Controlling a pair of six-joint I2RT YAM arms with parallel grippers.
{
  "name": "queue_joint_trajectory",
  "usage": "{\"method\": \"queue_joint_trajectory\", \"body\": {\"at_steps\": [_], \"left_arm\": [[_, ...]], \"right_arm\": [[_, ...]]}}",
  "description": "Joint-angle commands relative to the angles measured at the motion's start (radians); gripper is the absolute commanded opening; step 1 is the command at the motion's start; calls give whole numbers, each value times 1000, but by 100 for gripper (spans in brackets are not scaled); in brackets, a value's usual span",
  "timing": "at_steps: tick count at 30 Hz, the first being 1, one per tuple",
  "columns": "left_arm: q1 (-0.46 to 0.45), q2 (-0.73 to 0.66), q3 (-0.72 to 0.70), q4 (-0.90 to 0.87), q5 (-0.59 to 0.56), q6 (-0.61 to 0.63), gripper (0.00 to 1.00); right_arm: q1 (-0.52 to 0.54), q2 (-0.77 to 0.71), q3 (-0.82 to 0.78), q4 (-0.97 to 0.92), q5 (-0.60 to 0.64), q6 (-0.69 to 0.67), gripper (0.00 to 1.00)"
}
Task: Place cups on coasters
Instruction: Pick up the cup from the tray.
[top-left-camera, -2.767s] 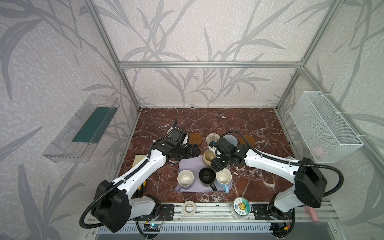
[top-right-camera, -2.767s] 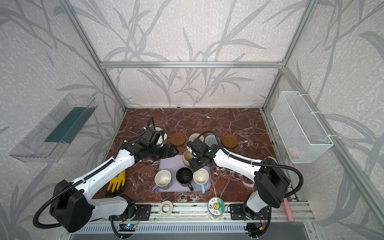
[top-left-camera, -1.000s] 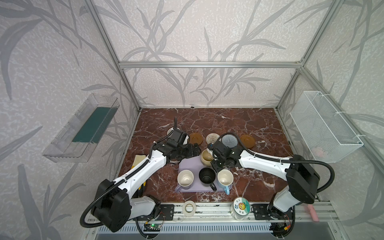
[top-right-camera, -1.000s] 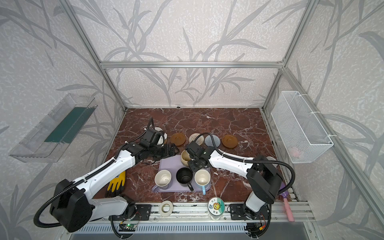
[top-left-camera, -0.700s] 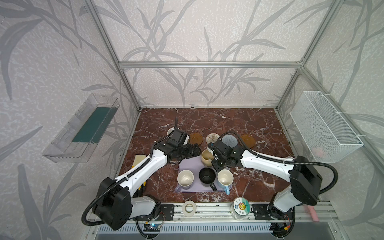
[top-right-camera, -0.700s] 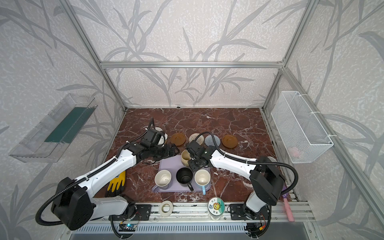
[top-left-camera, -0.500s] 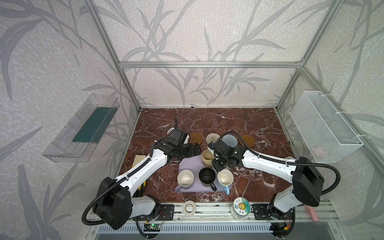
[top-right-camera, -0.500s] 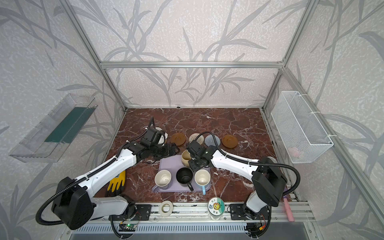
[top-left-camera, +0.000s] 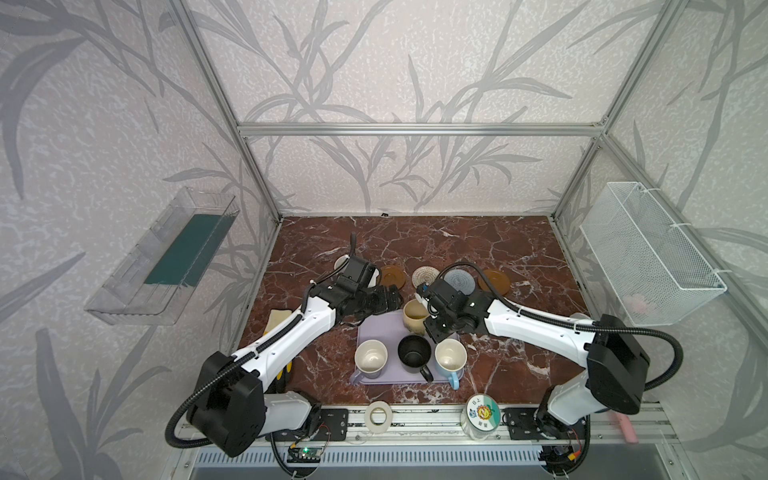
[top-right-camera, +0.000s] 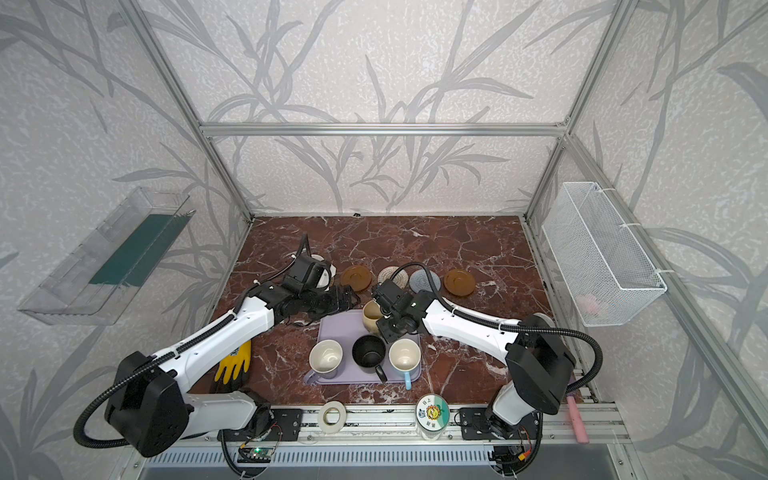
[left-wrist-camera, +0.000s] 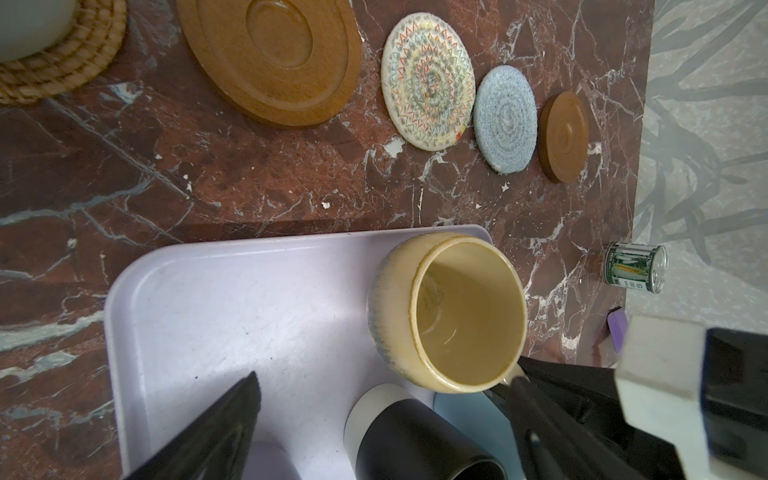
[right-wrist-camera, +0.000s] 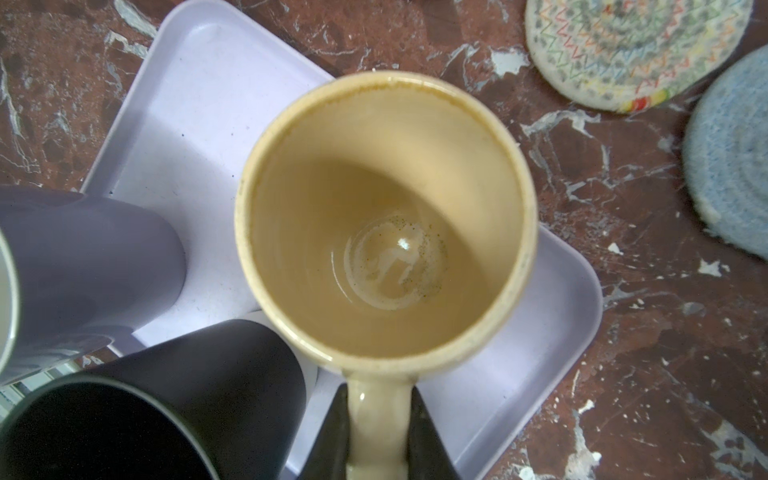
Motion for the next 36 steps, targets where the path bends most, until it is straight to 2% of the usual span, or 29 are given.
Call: {"method": "queue_joint_trajectory", "body": {"at_steps": [1, 30, 36], "left_arm": [[-6, 8, 11, 11, -8, -13, 95], [-5, 23, -1, 18, -10, -4, 95], [-5, 27, -4, 18, -8, -4, 95]], "right_arm": [[8, 33, 38, -21, -6, -29, 0], [8, 129, 65, -6, 16, -56, 31], [8, 132, 75, 1, 32, -56, 32]]}}
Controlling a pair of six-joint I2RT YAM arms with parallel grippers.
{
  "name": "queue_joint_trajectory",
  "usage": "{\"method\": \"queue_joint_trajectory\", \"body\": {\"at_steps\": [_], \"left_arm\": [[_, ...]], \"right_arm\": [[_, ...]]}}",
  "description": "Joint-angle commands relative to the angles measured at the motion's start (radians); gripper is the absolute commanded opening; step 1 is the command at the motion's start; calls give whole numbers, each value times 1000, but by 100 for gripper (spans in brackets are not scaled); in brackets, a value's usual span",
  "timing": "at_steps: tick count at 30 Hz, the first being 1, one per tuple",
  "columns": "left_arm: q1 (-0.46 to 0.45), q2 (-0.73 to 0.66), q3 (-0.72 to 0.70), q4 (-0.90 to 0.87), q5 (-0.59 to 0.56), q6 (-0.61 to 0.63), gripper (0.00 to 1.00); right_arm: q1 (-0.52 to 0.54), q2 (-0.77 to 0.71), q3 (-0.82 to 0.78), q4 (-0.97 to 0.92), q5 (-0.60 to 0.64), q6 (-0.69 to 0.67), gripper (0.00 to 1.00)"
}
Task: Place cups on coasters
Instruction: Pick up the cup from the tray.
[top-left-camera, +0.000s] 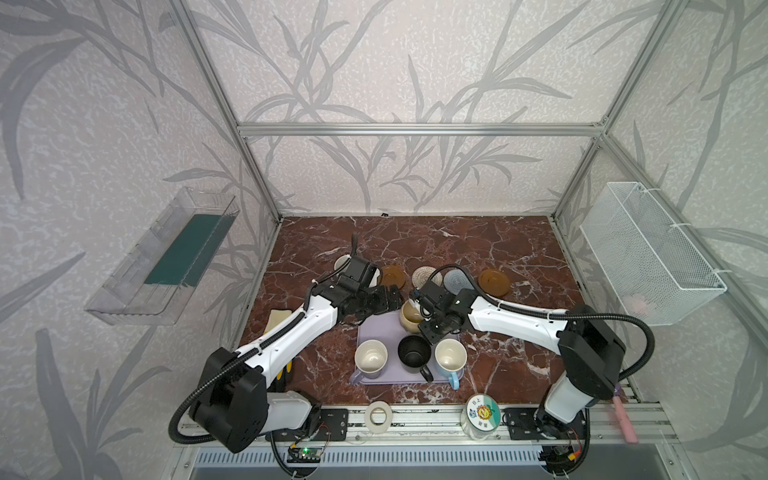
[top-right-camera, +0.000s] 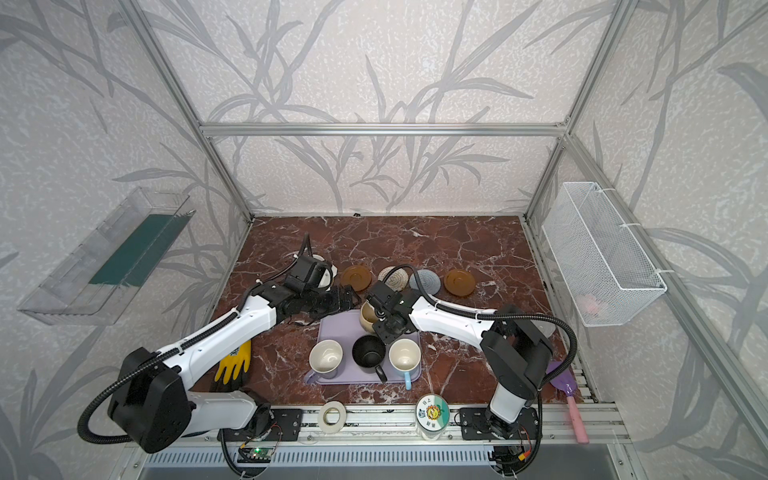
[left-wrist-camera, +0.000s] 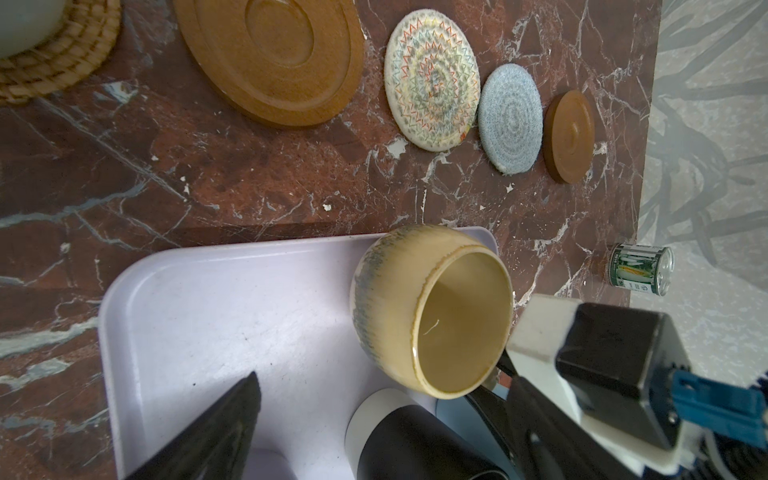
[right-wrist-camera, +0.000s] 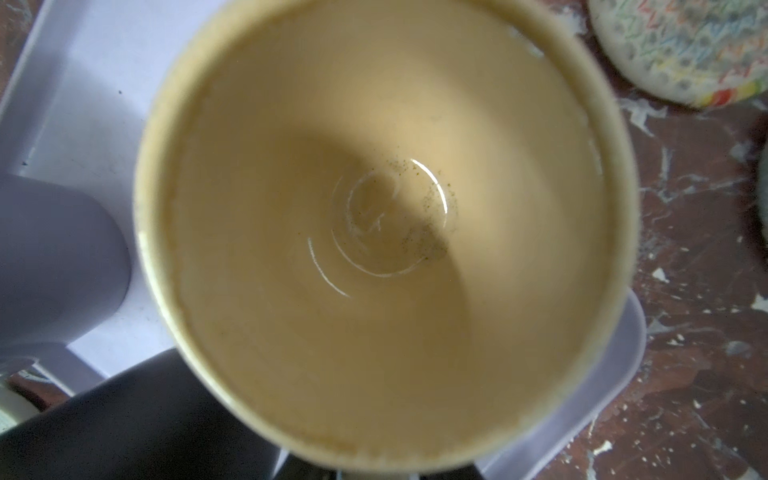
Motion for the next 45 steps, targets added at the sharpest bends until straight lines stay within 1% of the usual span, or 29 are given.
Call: {"method": "queue_joint_trajectory", "body": {"at_steps": [1, 6, 9, 13, 19, 24, 26, 45], "left_arm": [[-5, 7, -4, 5, -8, -4, 95], [-6, 8, -2, 5, -9, -3, 95], [-6, 11, -3, 5, -9, -3, 95], [-5, 9, -4, 5, -9, -4, 95], [-5, 3, -4, 2, -15, -4, 95], [-5, 0, -8, 5, -16, -6, 95], [-5, 0, -7, 5, -16, -6, 95], [-5, -24, 17, 7, -28, -12, 95]], "right_arm": [[5, 32, 33, 11, 20, -6, 32], [5, 47, 28, 22, 23, -5, 33], [4, 56, 28, 26, 23, -11, 32], [5, 51, 21, 42, 22, -18, 25], [4, 31, 26, 51, 11, -25, 8], [5, 18, 19, 61, 4, -21, 2], [5, -14, 22, 57, 5, -21, 0], [5, -81, 53, 44, 9, -8, 0]]}}
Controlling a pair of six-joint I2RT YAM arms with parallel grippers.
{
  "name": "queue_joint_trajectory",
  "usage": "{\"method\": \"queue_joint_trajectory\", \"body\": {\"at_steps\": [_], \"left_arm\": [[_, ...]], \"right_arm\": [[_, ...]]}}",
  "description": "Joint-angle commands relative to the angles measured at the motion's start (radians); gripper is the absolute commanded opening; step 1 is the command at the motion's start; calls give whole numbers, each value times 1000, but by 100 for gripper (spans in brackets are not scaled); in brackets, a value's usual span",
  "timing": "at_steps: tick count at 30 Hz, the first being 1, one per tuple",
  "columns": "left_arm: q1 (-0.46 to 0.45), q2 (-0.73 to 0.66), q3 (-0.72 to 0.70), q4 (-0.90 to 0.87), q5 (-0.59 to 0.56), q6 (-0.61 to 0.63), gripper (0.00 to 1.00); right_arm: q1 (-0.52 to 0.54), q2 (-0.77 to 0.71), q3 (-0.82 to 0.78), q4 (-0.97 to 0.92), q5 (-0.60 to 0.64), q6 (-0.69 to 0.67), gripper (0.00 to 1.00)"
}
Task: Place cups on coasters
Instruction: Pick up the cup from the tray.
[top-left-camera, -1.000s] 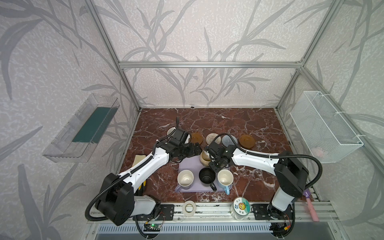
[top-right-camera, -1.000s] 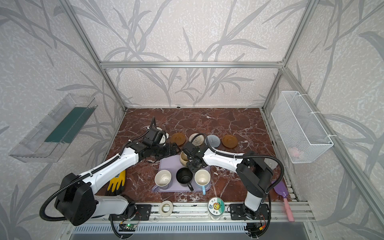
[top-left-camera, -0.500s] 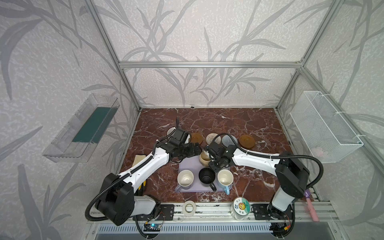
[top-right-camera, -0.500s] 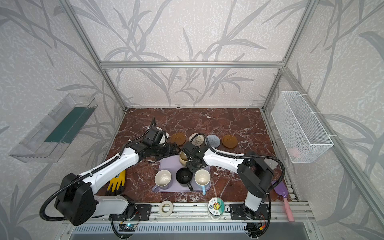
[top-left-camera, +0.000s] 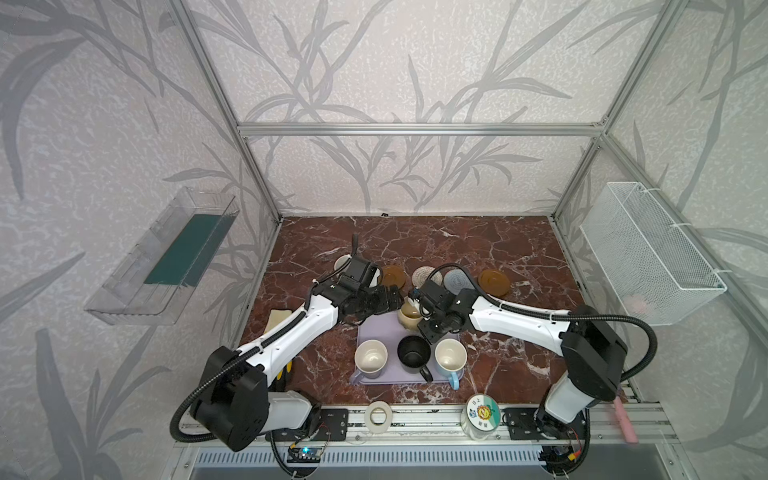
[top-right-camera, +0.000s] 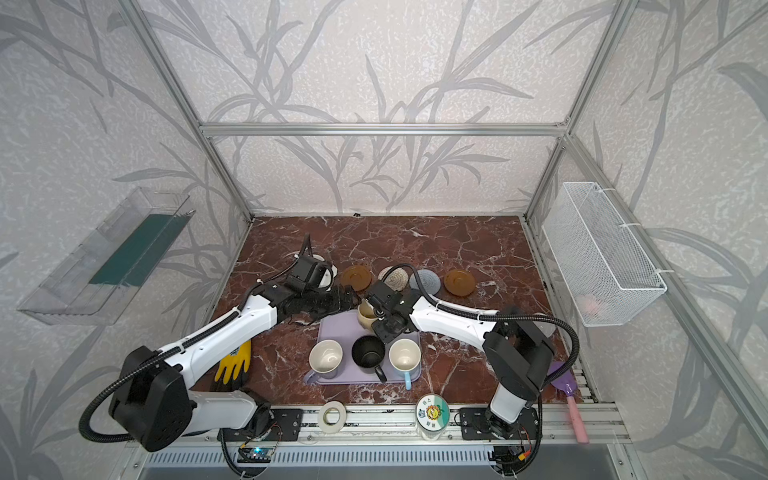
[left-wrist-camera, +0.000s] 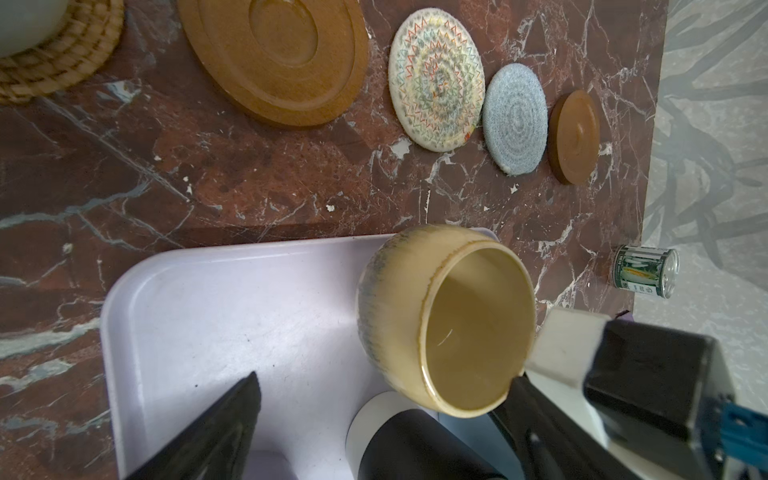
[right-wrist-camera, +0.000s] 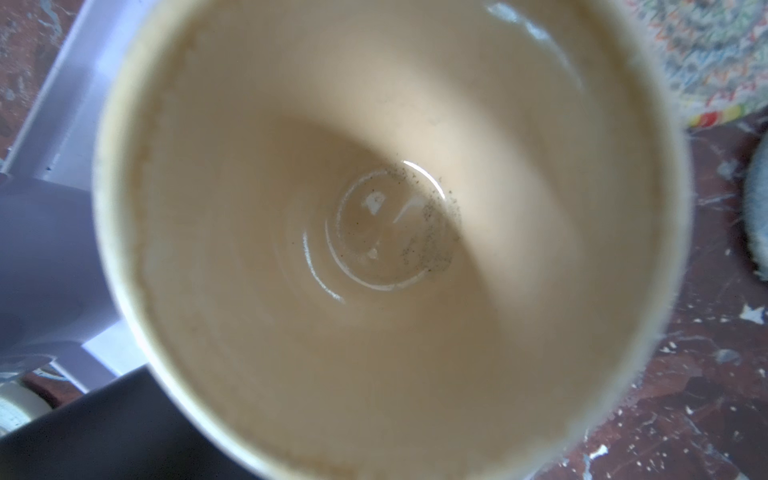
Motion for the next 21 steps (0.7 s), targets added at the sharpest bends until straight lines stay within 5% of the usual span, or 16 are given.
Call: {"method": "queue_joint_trajectory", "body": {"at_steps": [1, 21], "left_arm": [[-4, -28, 18, 7, -23, -12, 95], [85, -128, 134, -75, -155, -36, 88]], "right_arm": [[3, -65, 50, 37, 11, 8, 0], [3, -2, 285, -68, 127, 133, 0]]}}
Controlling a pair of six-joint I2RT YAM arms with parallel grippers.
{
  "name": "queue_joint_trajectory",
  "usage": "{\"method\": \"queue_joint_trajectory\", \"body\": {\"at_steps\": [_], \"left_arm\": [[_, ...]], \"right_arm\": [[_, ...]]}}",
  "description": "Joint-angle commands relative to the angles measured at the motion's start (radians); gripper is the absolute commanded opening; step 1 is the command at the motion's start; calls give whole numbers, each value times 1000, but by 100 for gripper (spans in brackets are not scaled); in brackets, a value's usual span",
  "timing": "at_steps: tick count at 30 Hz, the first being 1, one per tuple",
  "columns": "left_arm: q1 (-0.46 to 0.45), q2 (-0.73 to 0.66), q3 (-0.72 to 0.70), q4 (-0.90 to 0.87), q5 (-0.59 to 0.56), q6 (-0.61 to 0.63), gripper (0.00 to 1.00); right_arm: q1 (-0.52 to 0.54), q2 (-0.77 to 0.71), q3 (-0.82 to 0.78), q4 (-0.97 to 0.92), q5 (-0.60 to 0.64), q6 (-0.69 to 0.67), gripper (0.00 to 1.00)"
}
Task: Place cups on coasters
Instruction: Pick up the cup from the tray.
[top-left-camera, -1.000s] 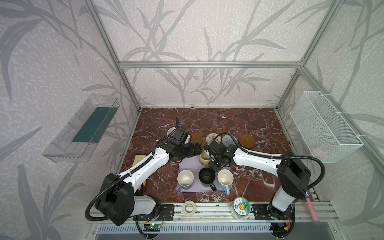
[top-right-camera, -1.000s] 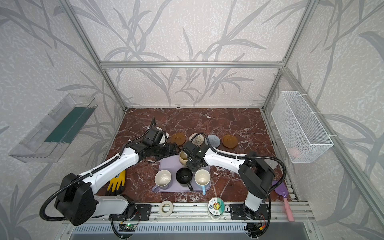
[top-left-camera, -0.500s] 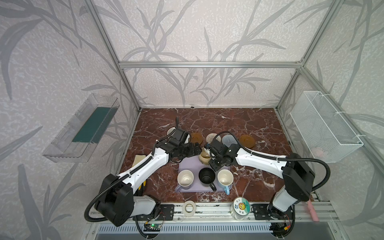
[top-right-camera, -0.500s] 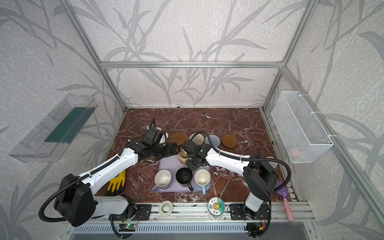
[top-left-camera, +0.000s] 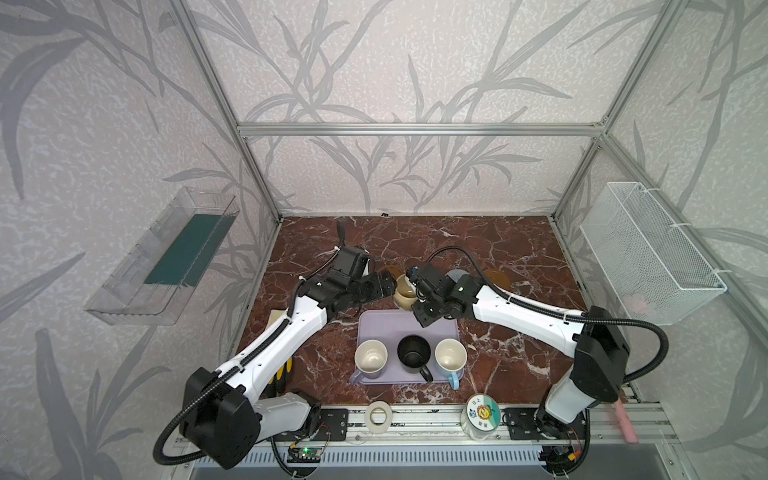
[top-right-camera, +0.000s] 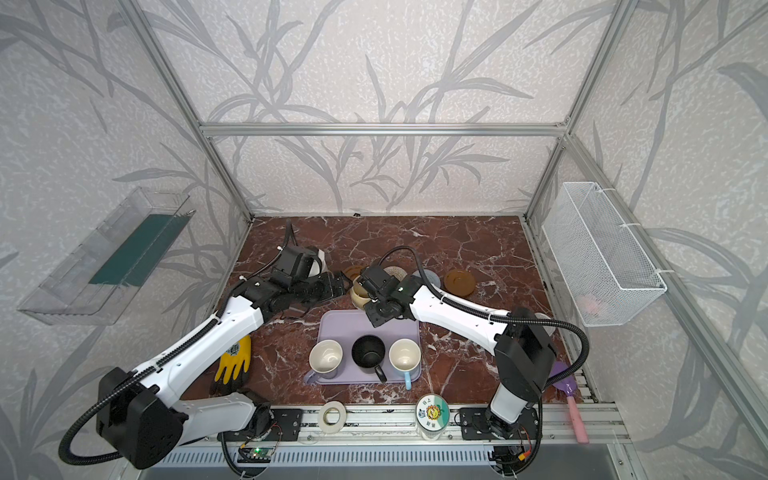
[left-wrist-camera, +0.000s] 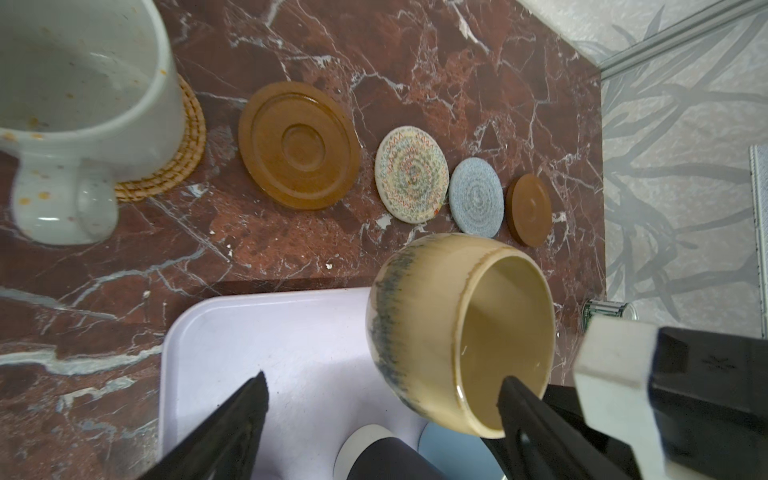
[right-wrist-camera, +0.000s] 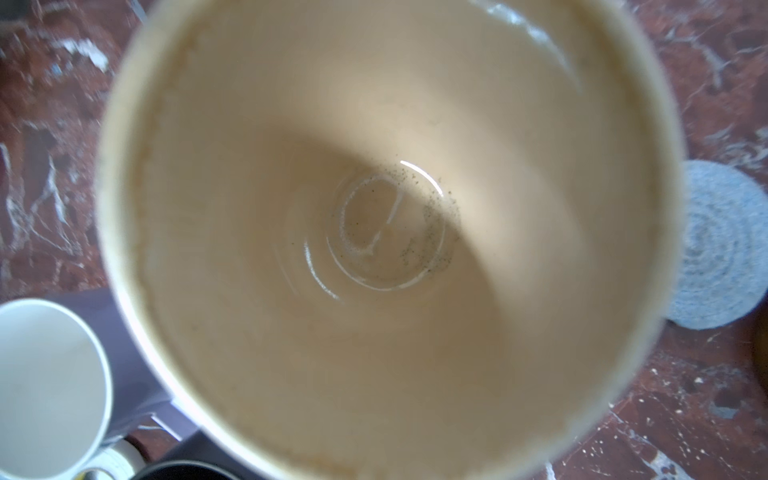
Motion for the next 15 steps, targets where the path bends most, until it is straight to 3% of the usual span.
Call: {"method": "queue_joint_trajectory", "body": {"at_steps": [1, 8, 15], "left_arm": [[40, -33, 44, -37, -38, -10, 88], [131, -37, 72, -45, 6, 24, 99], [159, -22, 83, -32, 20, 37, 98]], "right_arm": [[2, 17, 100, 9, 58, 51, 0], [3, 138, 252, -57, 101, 108, 0], [3, 275, 424, -121, 153, 192, 0]]}}
